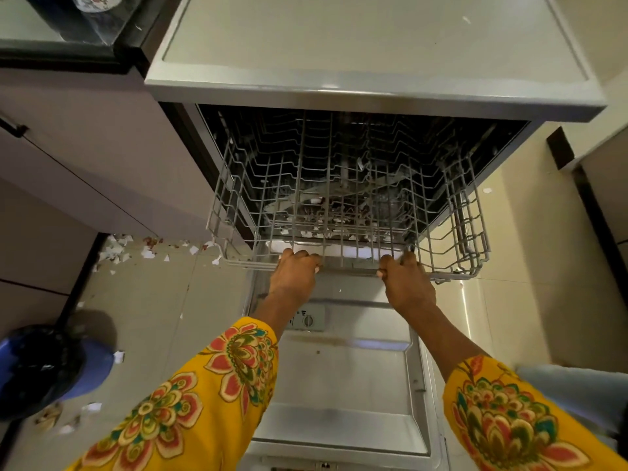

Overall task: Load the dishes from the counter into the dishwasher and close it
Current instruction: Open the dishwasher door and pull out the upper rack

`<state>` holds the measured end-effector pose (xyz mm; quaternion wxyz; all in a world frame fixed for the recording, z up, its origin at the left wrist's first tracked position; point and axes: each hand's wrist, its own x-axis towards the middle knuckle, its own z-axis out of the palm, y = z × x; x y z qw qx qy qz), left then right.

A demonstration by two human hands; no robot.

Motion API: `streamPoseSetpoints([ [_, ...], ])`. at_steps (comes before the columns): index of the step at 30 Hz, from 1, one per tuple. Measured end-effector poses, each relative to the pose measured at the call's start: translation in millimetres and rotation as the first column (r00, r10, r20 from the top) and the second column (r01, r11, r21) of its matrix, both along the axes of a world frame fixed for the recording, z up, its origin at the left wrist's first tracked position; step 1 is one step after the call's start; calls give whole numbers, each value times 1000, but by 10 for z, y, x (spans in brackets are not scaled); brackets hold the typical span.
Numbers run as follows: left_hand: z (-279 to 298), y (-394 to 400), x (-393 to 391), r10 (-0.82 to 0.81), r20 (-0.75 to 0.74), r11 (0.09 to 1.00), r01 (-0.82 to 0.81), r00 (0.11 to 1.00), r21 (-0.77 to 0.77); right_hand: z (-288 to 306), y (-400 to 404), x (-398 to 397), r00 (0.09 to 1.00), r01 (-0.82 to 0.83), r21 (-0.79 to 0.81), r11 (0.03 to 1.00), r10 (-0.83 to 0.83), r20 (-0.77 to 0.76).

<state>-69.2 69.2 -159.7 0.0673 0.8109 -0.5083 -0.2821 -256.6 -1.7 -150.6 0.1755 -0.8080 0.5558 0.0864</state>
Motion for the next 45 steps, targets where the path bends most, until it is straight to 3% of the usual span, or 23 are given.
streamPoseSetpoints([
  [7,14,248,-103,-29,69,997,34,997,-71,-17,198,-85,1000,-21,14,1000,21,4],
  [20,46,646,-161,-70,89,995,76,994,-63,-89,616,-209,998,-55,-27,998,55,-2],
  [45,-64,926,-190,-96,51,993,99,994,-63,-168,900,-288,998,-51,-39,998,52,19],
])
